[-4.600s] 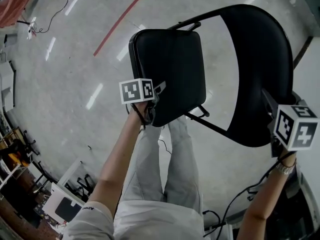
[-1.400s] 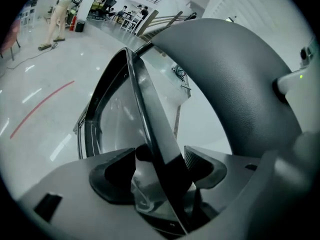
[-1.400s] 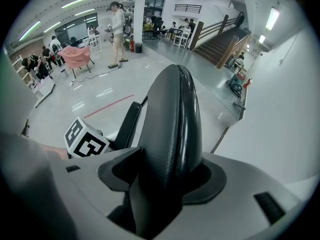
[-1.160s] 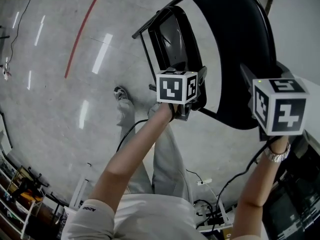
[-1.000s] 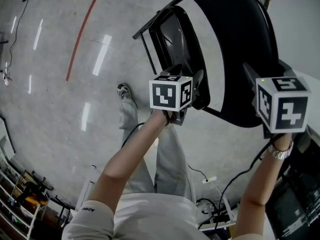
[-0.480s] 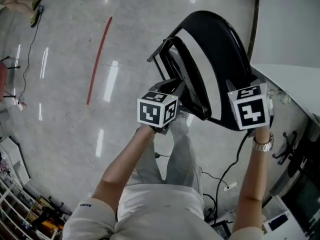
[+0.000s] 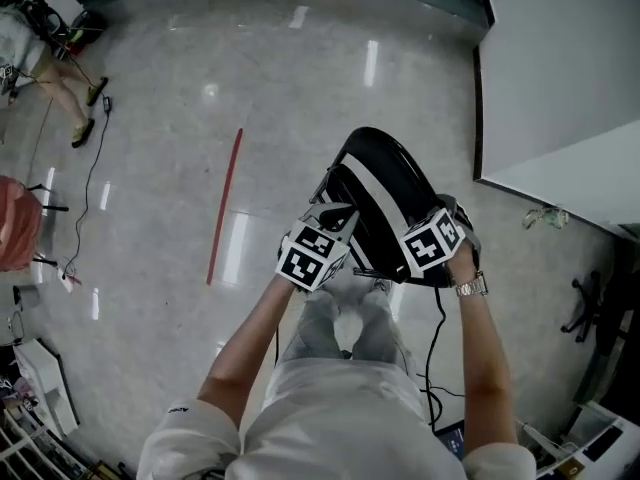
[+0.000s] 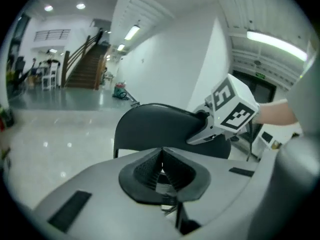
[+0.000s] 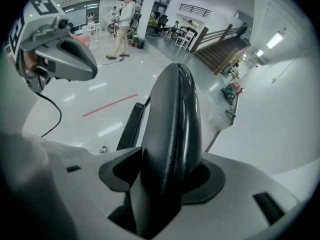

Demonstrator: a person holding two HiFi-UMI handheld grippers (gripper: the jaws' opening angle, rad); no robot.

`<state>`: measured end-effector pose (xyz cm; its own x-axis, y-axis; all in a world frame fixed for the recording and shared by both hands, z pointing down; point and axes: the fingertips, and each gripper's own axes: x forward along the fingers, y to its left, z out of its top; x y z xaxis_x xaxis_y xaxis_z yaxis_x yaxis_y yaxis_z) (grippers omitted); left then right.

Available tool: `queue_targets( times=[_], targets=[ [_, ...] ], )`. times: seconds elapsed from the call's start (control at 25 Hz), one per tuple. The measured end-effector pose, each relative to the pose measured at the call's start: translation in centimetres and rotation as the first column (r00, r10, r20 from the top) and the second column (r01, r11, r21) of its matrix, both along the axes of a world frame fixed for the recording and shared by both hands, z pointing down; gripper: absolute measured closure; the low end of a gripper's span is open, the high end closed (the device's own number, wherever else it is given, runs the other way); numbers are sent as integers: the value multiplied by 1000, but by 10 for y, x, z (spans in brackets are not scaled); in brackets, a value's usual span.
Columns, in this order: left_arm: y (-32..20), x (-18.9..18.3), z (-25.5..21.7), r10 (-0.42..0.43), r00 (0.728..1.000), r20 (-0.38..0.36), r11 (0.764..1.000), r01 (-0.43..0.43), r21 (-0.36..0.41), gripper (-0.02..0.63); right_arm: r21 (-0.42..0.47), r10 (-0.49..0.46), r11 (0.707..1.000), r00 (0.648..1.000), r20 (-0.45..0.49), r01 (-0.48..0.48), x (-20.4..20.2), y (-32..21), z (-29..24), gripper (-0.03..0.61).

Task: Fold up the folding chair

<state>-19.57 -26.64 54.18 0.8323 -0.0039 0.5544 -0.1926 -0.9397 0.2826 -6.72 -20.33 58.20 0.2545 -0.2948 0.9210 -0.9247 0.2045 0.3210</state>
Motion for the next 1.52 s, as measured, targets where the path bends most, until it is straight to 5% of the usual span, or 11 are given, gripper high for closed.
queue_targets(
  times=[0.08, 0.24, 0.48, 0.72, 1.08, 1.24, 1.52],
  targets=[
    [5, 5, -22, 112, 994, 2, 983, -112, 146, 603, -4, -4, 1000, 1000, 8, 4, -8, 1, -1, 334],
    [16, 23, -57, 290, 956, 37, 893, -284, 348, 601, -1, -10, 1000, 998, 63, 10, -20, 6, -6, 334],
    [15, 36, -83, 495, 857, 139, 733, -499, 462, 593, 18, 0, 1000, 988, 155, -2, -50, 7, -8, 334],
    [11, 59, -72, 637, 720, 275, 570, -680, 461, 481, 6, -2, 1000, 966, 259, 1, -52, 3, -10, 335],
    [11, 114, -29, 753, 400, 523, 219, -902, 373, 419, -68, 30, 998, 886, 463, 1, -35, 8, 1, 345],
    [17, 142, -24, 767, 243, 594, 66, -950, 304, 414, -73, 48, 997, 897, 440, -17, -4, 9, -6, 440],
    [20, 157, -6, 731, -1, 682, -130, -982, 137, 411, -84, 59, 996, 861, 505, -19, 7, 9, -7, 439]
  ],
)
